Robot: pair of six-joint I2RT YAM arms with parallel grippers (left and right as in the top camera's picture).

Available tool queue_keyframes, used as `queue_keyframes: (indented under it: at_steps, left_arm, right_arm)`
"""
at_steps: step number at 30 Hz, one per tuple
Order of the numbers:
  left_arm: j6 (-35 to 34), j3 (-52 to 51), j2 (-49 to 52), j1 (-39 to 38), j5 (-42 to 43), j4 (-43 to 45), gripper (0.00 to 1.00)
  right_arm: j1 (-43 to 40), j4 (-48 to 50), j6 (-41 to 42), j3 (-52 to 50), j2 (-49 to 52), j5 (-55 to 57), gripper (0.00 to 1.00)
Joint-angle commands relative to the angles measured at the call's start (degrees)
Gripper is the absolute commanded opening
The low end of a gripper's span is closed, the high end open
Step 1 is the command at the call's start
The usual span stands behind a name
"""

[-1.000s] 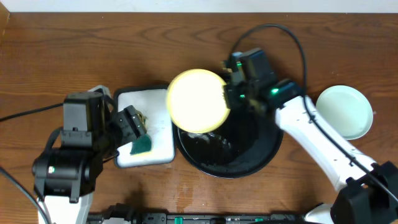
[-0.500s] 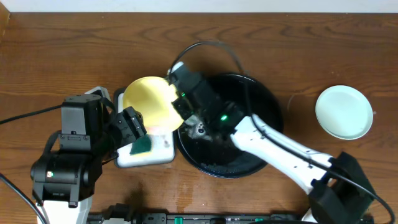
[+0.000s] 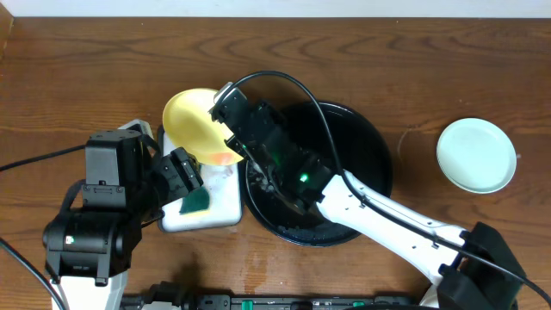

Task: Clean dirty plates on tray and stack at the side
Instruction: 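Lift the yellow plate with the right gripper and tilt it, then hold the yellow plate tilted upright over the tray's left edge to drain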

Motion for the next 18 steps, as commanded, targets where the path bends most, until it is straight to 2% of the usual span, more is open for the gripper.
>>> queue_keyframes:
  at_steps: [1,5,18]
  left_arm:
    - [0.35,1.16,0.0,0.26,0.5,-0.2,0.83]
    - [0.35,1.16,0.0,0.26,0.52,-0.2,0.83]
    - [0.35,1.16,0.0,0.26,0.52,-0.2,0.83]
  right_arm:
    - [0.63,0.55,-5.66,0.72,-2.91,1.4,0.01]
    - [1.75,1.14,-13.09,0.72,-3.02,1.42,0.01]
    - [3.96,6.12,-16.68,0.72,-3.04,6.97,0.01]
